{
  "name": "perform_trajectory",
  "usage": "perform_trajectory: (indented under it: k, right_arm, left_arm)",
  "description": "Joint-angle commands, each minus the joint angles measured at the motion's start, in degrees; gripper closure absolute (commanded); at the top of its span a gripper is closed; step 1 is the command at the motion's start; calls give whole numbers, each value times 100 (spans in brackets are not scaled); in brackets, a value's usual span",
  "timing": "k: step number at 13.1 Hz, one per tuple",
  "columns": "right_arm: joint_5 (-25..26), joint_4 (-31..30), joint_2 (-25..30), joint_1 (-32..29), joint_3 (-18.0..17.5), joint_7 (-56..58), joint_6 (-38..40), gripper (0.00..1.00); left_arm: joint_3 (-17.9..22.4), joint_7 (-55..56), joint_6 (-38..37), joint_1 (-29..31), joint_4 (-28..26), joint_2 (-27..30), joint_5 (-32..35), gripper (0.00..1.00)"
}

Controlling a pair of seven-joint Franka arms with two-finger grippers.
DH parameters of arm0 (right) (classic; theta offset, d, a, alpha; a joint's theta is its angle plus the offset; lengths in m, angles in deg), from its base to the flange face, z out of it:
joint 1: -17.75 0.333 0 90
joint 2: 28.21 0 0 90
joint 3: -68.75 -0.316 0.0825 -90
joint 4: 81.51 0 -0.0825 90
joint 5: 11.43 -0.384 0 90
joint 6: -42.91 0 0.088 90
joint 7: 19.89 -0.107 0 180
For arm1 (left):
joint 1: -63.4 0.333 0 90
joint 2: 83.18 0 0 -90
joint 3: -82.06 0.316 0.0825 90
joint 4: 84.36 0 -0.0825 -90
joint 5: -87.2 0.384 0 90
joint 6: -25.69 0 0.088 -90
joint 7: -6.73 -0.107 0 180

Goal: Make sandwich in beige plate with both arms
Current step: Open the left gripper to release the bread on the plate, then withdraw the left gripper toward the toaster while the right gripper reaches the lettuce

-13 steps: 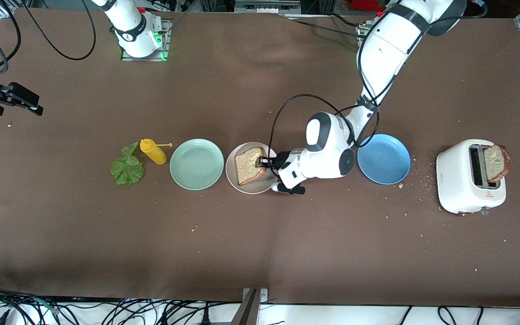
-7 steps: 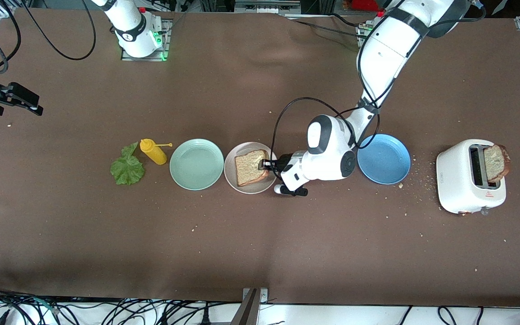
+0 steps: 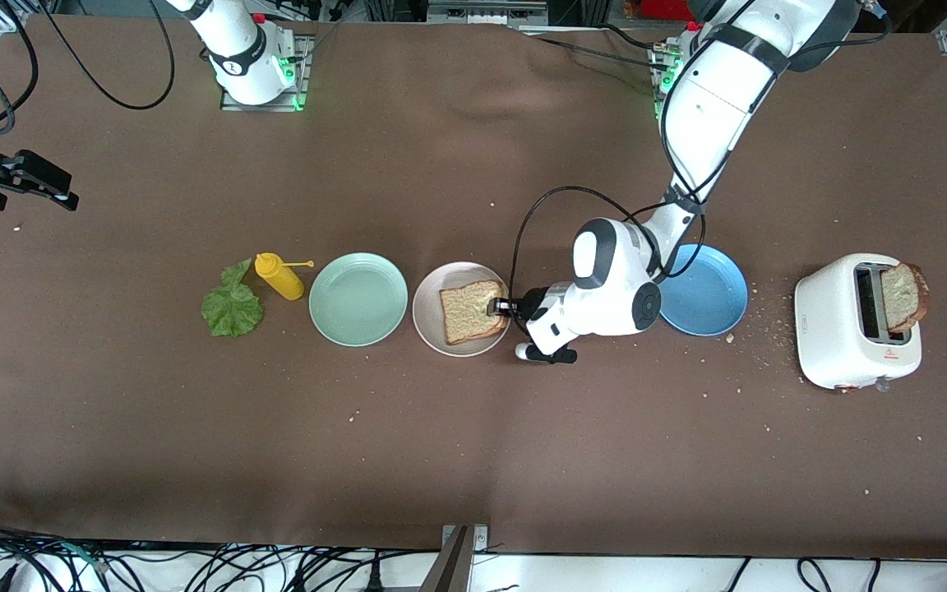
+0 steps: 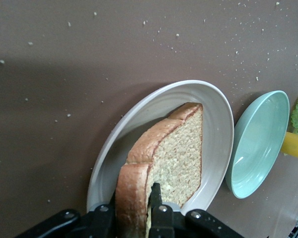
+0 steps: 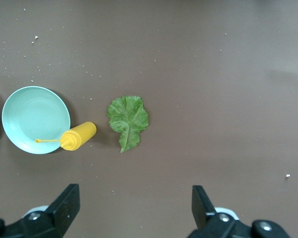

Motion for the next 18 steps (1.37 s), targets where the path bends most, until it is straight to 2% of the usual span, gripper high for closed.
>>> perform_trajectory:
  k: [1, 4, 8, 10, 13, 15, 17, 18]
  right_arm:
    - [-76, 133, -43, -1, 16, 17, 105, 0]
    - [-76, 133, -52, -1, 16, 17, 105, 0]
    - [-67, 133, -52, 34, -28, 34, 105, 0]
    - [-93, 142, -52, 43, -89, -1, 97, 0]
    - [-102, 115, -78, 86, -141, 25, 123, 0]
    - [-154, 115, -183, 148, -256, -10, 306, 0]
    - [-540, 133, -227, 113, -239, 8, 579, 0]
    - [-655, 150, -419, 104, -230, -1, 571, 0]
  left_arm:
    - [-14, 86, -45, 79, -68, 91, 179, 0]
    - [91, 454, -141, 96, -59, 231, 188, 0]
    - [434, 587, -799, 88, -50, 539, 197, 0]
    - [522, 779, -844, 88, -42, 609, 249, 0]
    - [645, 1341, -1055, 140, -7, 881, 1213, 0]
    - [654, 1588, -1239, 411, -7, 1083, 1715, 0]
    - [654, 1607, -1590, 780, 2, 1303, 2067, 0]
    - [654, 1607, -1783, 947, 2, 1408, 2391, 0]
